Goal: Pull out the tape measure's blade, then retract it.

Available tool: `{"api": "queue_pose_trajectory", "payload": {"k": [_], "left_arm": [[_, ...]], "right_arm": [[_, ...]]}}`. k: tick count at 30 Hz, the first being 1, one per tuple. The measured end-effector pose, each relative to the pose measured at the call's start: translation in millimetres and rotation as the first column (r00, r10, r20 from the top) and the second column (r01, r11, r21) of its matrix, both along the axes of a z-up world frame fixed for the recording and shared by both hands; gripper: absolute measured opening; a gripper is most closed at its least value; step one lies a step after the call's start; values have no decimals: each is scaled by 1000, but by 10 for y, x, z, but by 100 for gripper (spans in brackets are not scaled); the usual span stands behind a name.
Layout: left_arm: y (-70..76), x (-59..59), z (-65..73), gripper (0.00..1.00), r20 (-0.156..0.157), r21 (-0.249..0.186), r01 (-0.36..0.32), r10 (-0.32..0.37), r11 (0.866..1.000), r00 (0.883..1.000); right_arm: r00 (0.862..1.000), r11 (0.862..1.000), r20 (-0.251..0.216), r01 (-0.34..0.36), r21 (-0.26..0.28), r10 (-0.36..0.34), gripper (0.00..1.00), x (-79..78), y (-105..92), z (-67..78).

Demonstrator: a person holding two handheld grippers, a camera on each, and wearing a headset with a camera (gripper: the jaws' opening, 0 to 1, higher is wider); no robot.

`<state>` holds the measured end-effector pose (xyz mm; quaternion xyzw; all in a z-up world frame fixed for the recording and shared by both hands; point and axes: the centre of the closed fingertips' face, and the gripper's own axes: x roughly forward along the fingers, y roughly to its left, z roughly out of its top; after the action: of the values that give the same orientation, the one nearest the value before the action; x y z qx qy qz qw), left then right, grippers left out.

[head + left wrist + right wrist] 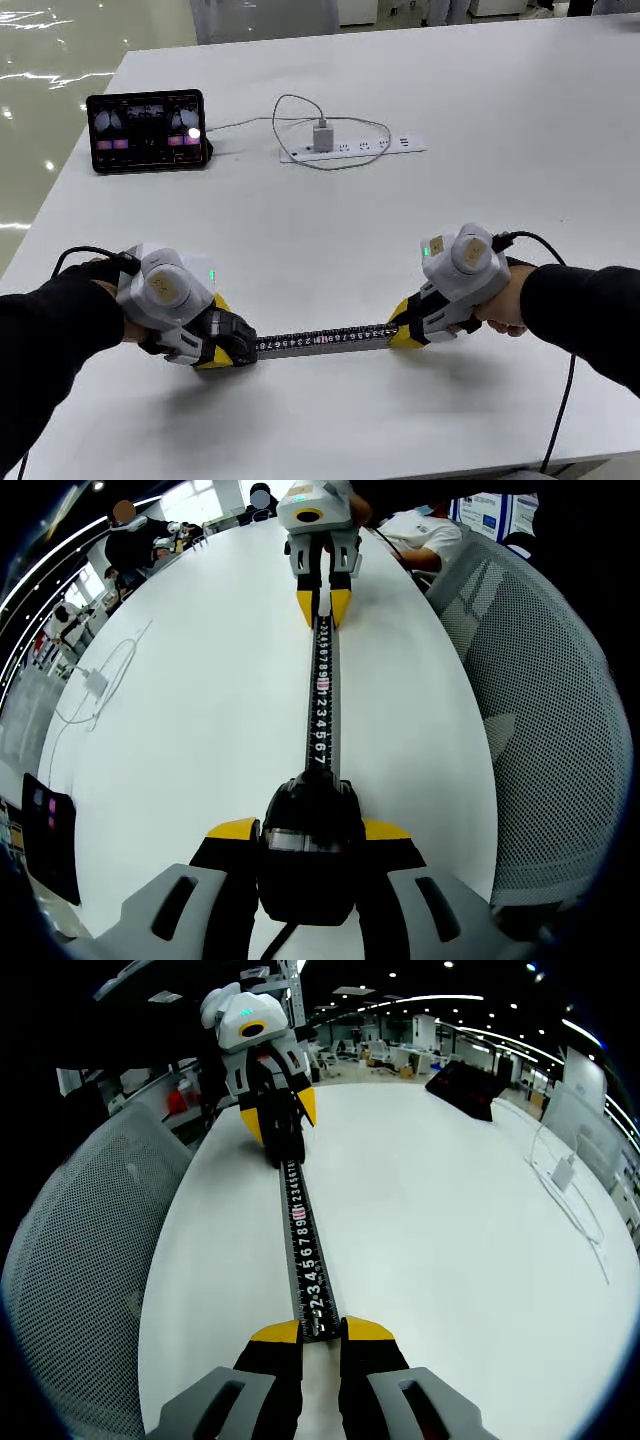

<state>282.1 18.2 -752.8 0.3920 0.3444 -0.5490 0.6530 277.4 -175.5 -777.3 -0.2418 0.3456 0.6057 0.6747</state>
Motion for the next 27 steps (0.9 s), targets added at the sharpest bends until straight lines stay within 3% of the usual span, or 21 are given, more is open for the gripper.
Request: {"api": "queue_pose_trajectory", "payload": {"k": [27], "left_arm": [[-2,5,2,32,1,-1,0,0,1000,1000]], "right_arm": [[1000,1000,-4,10,-4,-10,9,-15,-133,5]]}}
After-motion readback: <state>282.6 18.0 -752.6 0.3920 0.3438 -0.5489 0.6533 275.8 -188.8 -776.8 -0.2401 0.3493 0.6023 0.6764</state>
